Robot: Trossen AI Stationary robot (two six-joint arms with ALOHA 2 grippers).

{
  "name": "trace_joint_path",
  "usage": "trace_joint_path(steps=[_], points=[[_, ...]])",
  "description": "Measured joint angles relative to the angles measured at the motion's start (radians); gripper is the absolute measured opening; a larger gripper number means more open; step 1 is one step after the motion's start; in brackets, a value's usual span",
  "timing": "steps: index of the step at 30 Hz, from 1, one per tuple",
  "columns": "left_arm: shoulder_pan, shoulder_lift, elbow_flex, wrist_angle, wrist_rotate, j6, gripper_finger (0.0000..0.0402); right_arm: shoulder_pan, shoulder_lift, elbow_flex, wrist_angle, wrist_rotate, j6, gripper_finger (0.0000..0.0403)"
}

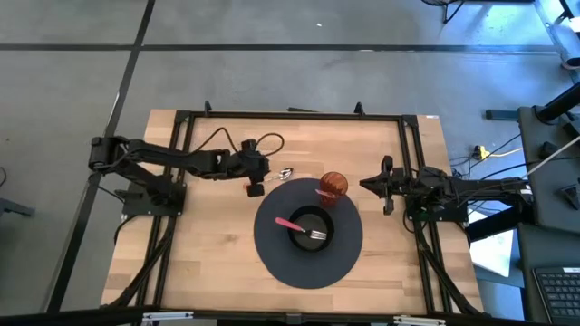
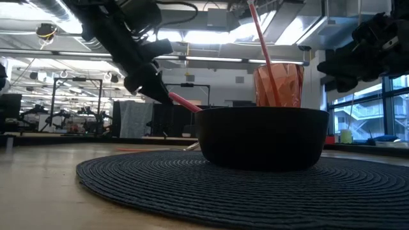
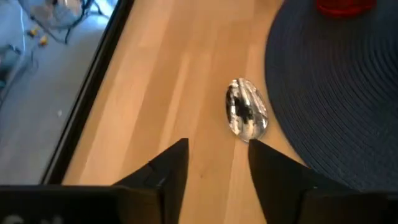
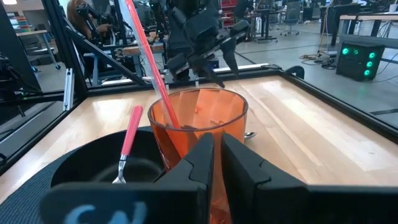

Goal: Pick & Place Utensil
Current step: Put the orange spoon into the black bowl

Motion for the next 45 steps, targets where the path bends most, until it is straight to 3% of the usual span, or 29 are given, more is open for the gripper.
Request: trace_joint_path(steps=[4,8,17,24,32,45], points=[[-0.022,0.022,-0.001,0.060,-0.016,0.066,0.0190,0.000,0.000,0.000,-0.009,0.000,0.000,0.0031],[-0.021,0.045,0.000,0.102,-0.014,0.009,0.0202,0.000,0.000,0.000,-0.010,0.000,-0.006,0.0031],[0.005,0.151,0.000,0.086,0.142,-0.065,0.0201,0.000,0.000,0.000,-0.010,0.000,-0.014,0.0031],[0.034,0.261,0.051,0.057,0.136,-0.089,0.0201,0.000,0.000,0.000,-0.008,0.000,-0.019,0.0031],[0.056,0.339,0.153,-0.110,0.143,-0.112,0.0201,0.000,0.000,0.000,-0.018,0.000,-0.019,0.0031],[0.114,0.402,0.177,-0.121,0.231,-0.143,0.0200,0.000,0.000,0.000,-0.034,0.000,-0.019,0.0031]])
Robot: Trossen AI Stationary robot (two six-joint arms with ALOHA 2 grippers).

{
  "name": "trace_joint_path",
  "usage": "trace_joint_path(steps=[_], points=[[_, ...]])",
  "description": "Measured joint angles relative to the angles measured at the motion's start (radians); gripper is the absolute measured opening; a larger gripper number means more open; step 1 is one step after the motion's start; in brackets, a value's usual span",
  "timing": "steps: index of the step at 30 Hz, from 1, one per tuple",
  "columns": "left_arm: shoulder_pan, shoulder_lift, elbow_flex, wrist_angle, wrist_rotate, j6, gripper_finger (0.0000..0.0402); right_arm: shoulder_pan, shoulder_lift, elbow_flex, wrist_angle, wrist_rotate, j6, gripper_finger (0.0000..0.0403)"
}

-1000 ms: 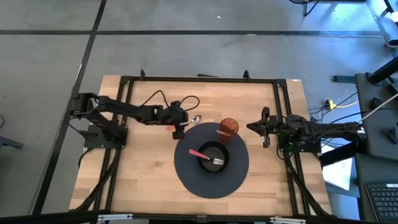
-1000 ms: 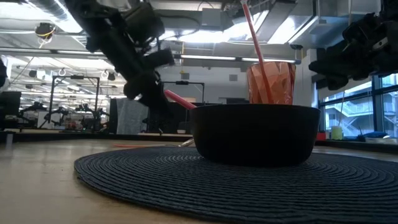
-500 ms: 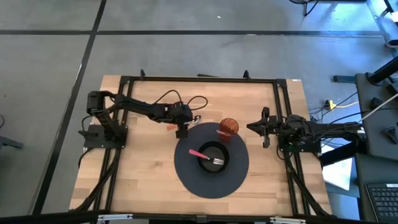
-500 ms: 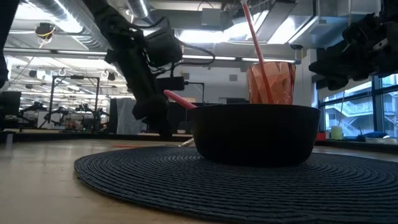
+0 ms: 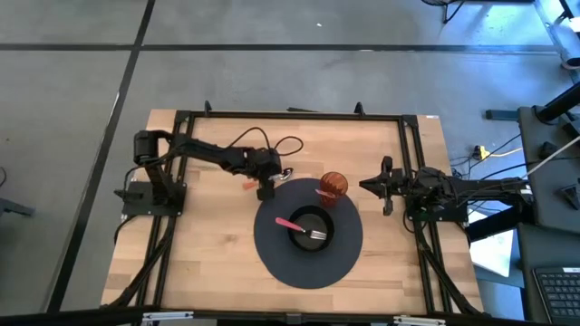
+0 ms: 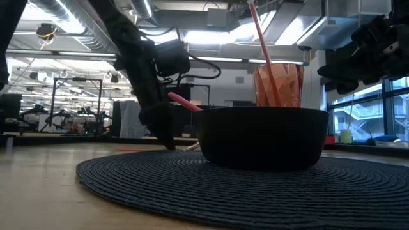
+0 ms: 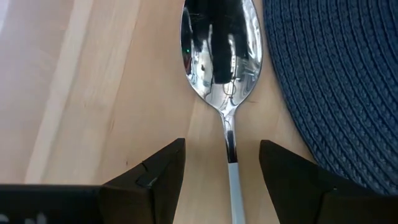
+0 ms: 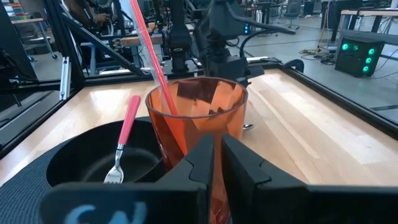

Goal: Pick & Place Utensil
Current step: Put the orange spoon into the black bowl

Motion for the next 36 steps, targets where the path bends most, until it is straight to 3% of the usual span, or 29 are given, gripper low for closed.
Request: trace_joint_path(steps=[6,14,23,34,36], points=[[0.043,0.002,-0.001,-0.001,0.092,-0.013,0.0197,0.000,0.000,0.000,0.000,0.000,-0.003,0.0031],[0.054,0.003,-0.001,-0.010,0.095,-0.025,0.0160,0.000,0.000,0.000,-0.002,0.000,-0.002,0.0031],[0.014,0.041,0.001,0.009,0.057,0.086,0.0123,0.000,0.000,0.000,-0.010,0.000,-0.003,0.0031],[0.012,0.052,0.002,0.030,0.073,0.089,0.0015,0.000,0.000,0.000,-0.011,0.000,0.000,0.0031],[0.012,0.052,0.002,0.030,0.070,0.115,0.0011,0.000,0.000,0.000,-0.011,0.000,0.000,0.0031]])
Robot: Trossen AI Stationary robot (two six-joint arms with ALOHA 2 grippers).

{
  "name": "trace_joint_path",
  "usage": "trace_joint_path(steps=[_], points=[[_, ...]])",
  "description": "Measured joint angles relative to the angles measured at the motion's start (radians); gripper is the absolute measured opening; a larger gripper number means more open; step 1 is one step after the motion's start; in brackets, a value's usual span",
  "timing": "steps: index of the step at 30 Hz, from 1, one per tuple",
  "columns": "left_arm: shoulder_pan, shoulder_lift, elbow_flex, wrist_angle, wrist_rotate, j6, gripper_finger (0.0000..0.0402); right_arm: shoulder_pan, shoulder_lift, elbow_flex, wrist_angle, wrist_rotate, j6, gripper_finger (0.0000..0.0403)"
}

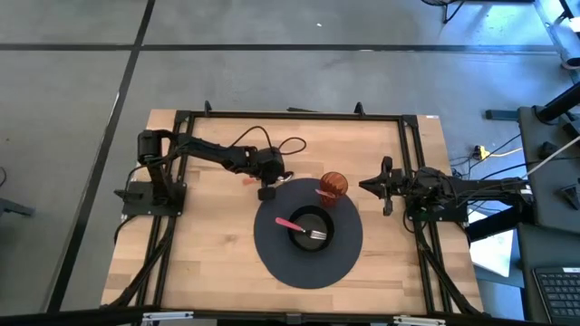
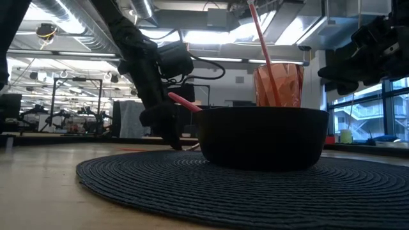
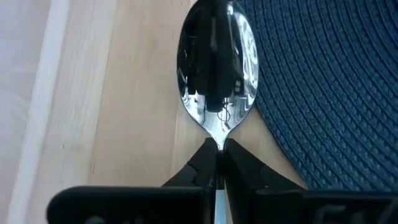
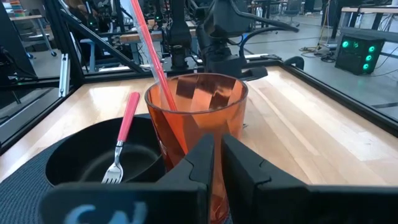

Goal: Pick & Place Utensil
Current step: Put the orange spoon into the black bowl

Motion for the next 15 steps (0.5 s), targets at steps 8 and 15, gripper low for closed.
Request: trace_joint_path(steps=[8,15], points=[[-0.006,-0.029,0.010,-0.002,-0.029,0.056,0.0007,0.000,0.000,0.000,-0.008,0.000,0.000,0.0031],[-0.023,-0.104,0.035,-0.058,-0.160,0.089,0.0005,0.000,0.000,0.000,-0.008,0.000,0.000,0.0031]])
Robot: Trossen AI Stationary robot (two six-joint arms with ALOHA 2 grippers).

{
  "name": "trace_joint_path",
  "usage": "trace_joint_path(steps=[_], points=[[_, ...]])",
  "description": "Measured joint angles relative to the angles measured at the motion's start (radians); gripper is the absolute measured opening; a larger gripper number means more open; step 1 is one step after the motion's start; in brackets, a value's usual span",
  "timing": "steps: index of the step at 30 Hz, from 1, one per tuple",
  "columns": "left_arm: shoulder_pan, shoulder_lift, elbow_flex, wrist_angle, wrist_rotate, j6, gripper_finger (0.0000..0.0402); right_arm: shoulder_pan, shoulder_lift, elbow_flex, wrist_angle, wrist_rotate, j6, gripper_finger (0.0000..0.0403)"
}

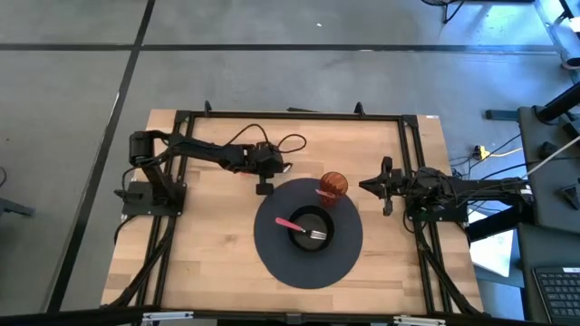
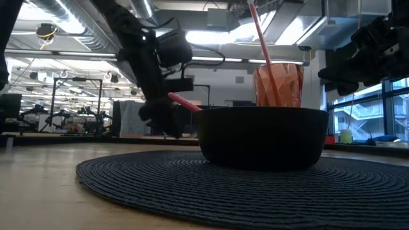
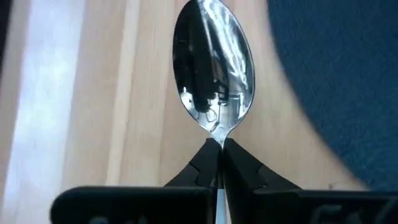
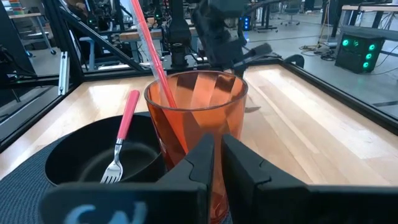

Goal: Pick & Place Utensil
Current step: Put the orange spoon into the black bowl

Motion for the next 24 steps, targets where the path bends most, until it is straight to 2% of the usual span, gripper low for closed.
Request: trace_joint_path(steps=[18,24], points=[[-0.047,-0.111,0.003,-0.009,-0.035,-0.008,0.0001,0.000,0.000,0.000,-0.003,0.000,0.000,0.0031],[-0.106,-0.163,0.003,-0.008,-0.107,-0.008,0.0001,0.000,0.000,0.000,-0.005,0.000,0.000,0.0031]])
